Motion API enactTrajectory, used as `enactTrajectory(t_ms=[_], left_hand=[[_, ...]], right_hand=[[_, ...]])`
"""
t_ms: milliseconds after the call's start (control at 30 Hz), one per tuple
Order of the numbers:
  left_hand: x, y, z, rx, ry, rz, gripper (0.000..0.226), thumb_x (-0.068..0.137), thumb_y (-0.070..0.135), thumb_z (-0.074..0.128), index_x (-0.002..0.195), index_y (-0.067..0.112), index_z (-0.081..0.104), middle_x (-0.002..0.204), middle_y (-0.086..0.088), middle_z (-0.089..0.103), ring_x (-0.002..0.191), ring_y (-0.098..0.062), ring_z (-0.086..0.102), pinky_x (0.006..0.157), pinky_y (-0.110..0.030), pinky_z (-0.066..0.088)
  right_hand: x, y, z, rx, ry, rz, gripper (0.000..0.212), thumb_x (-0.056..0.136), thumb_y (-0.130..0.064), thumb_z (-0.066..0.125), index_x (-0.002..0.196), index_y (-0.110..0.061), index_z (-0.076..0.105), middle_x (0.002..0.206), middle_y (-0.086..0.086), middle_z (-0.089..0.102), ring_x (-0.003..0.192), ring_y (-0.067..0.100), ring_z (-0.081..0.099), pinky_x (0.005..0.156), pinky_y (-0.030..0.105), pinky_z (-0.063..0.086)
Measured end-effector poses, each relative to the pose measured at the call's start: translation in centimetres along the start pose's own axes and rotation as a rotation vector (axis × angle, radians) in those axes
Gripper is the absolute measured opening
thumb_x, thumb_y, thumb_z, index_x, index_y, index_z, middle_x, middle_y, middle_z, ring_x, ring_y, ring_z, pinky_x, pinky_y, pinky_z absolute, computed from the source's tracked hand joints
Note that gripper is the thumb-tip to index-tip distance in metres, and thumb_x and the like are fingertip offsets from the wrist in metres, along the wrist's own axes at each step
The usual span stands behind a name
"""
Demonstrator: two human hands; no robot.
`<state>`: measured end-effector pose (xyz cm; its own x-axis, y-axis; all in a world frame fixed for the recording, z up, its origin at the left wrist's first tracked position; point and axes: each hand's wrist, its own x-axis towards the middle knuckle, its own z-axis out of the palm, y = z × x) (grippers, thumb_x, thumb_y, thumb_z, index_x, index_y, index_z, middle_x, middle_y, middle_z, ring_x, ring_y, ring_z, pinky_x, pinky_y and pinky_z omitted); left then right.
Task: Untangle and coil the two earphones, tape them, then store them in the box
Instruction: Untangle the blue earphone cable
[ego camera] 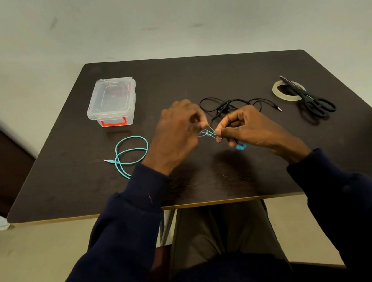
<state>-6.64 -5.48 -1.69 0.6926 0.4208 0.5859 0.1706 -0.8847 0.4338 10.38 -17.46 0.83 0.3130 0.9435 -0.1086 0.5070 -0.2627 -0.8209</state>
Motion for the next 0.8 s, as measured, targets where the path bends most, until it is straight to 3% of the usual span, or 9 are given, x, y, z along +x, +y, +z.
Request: enactTrajectory(t_ms=[133, 267, 433, 533, 633, 700, 800], left_hand=[[0.3, -0.1, -0.4, -0.434, 0.071, -0.287, 0.009, 0.088, 0.002, 0.070, 0.084, 0.010, 0.068, 0.084, 0.001, 0.071, 0.081, -0.013, 0.068, 0.077, -0.034, 0.058], [0.2, 0.2, -0.7, -0.970, 0.079, -0.518, 0.011, 0.096, -0.003, 0.059, 0.091, 0.006, 0.064, 0.078, -0.005, 0.069, 0.079, -0.014, 0.065, 0.076, -0.024, 0.051], [0.1, -0.4, -1.4, -1.408, 0.055, -0.547, 0.011, 0.098, 0.002, 0.052, 0.094, 0.011, 0.058, 0.074, 0.000, 0.060, 0.075, -0.010, 0.062, 0.084, -0.031, 0.045], [0.3, -0.4, -1.4, -1.283, 0.034, -0.512, 0.006, 0.091, 0.007, 0.058, 0.095, 0.006, 0.063, 0.071, -0.001, 0.057, 0.067, -0.012, 0.056, 0.078, -0.029, 0.051], [0.2, -0.3, -1.5, -0.812, -0.065, -0.364, 0.010, 0.092, 0.010, 0.067, 0.094, 0.002, 0.073, 0.074, -0.002, 0.070, 0.063, -0.016, 0.060, 0.063, -0.030, 0.052], [0.0, -0.1, -1.3, -0.545, -0.156, -0.261, 0.012, 0.091, 0.025, 0.074, 0.095, 0.014, 0.078, 0.076, -0.005, 0.073, 0.062, -0.022, 0.062, 0.059, -0.036, 0.050], [-0.1, 0.2, -0.8, -0.288, -0.240, -0.224, 0.013, 0.085, 0.034, 0.080, 0.094, 0.024, 0.080, 0.070, 0.006, 0.067, 0.057, -0.011, 0.055, 0.056, -0.026, 0.045]], right_hand=[[-0.2, 0.2, -0.4, 0.144, -0.016, 0.005, 0.008, 0.095, -0.013, 0.068, 0.095, -0.005, 0.073, 0.090, 0.010, 0.078, 0.068, 0.014, 0.070, 0.067, 0.023, 0.058], [-0.2, 0.2, -0.5, 0.298, -0.036, 0.033, 0.008, 0.094, -0.010, 0.067, 0.098, -0.003, 0.071, 0.097, 0.015, 0.078, 0.091, 0.030, 0.075, 0.087, 0.039, 0.060], [-0.6, 0.6, -0.5, 0.473, -0.105, 0.107, 0.016, 0.095, -0.011, 0.064, 0.106, 0.000, 0.068, 0.104, 0.022, 0.075, 0.100, 0.037, 0.073, 0.092, 0.048, 0.059], [-0.6, 0.5, 0.0, 0.503, -0.115, 0.115, 0.016, 0.095, -0.010, 0.064, 0.107, 0.001, 0.066, 0.101, 0.023, 0.074, 0.095, 0.035, 0.074, 0.084, 0.043, 0.063], [-0.5, 0.8, 0.2, 0.443, -0.078, 0.098, 0.014, 0.095, -0.012, 0.066, 0.104, -0.002, 0.067, 0.097, 0.019, 0.076, 0.089, 0.031, 0.074, 0.085, 0.044, 0.062], [-0.4, 1.0, 0.2, 0.372, -0.052, 0.082, 0.016, 0.094, -0.015, 0.068, 0.105, -0.003, 0.069, 0.097, 0.016, 0.077, 0.085, 0.027, 0.074, 0.083, 0.042, 0.062], [-0.5, 0.9, 0.2, 0.272, -0.023, 0.022, 0.014, 0.092, -0.017, 0.070, 0.102, -0.007, 0.071, 0.097, 0.013, 0.077, 0.082, 0.021, 0.074, 0.078, 0.035, 0.061]])
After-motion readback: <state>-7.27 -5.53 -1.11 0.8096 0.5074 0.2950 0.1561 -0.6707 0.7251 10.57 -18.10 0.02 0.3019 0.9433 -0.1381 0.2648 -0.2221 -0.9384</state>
